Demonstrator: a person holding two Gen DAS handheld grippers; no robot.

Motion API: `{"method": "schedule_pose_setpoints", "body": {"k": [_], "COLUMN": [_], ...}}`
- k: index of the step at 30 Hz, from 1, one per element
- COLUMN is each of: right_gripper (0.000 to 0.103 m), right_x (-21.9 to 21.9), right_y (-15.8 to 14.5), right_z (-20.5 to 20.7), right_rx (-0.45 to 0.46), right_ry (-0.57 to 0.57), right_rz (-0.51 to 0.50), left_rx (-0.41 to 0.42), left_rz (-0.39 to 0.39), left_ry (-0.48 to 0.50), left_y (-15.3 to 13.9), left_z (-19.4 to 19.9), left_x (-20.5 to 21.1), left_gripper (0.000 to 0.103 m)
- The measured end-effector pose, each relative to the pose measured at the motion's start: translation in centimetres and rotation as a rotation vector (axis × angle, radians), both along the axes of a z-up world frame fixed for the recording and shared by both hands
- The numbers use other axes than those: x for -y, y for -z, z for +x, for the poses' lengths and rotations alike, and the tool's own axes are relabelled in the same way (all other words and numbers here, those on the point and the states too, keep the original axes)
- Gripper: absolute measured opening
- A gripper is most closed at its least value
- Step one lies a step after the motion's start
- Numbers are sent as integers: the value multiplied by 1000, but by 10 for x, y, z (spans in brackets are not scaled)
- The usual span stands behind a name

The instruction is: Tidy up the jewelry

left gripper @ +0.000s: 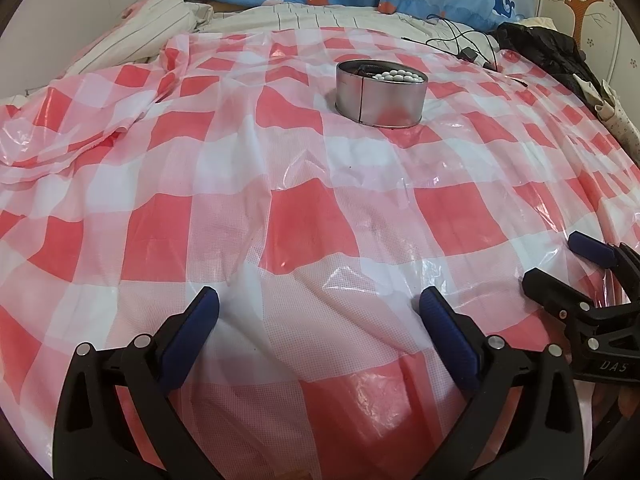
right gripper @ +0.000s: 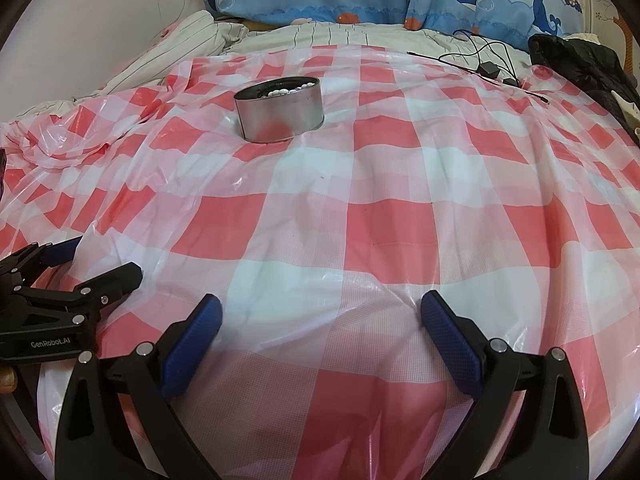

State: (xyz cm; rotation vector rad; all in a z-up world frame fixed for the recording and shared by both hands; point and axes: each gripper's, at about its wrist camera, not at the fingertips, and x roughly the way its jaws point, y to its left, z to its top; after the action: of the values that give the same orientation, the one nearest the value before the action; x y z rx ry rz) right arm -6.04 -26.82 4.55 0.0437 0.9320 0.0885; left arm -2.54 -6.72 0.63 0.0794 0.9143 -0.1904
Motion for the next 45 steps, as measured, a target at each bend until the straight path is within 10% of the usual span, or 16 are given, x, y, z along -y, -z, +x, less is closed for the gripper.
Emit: {"method": "schedule_pose_setpoints", "body": {"k": [45], "right_gripper": [96], "right_x": [0], "right_y": [0], "right_z": [-1], "right_rx": [2], "right_ry": [1], "right_rz": [2], "left_rx": [-9], "left_rz": [3], "left_ry": [-3], "left_y": [3], "left_z": [3], "left_x": [1], "left_gripper": [97]}}
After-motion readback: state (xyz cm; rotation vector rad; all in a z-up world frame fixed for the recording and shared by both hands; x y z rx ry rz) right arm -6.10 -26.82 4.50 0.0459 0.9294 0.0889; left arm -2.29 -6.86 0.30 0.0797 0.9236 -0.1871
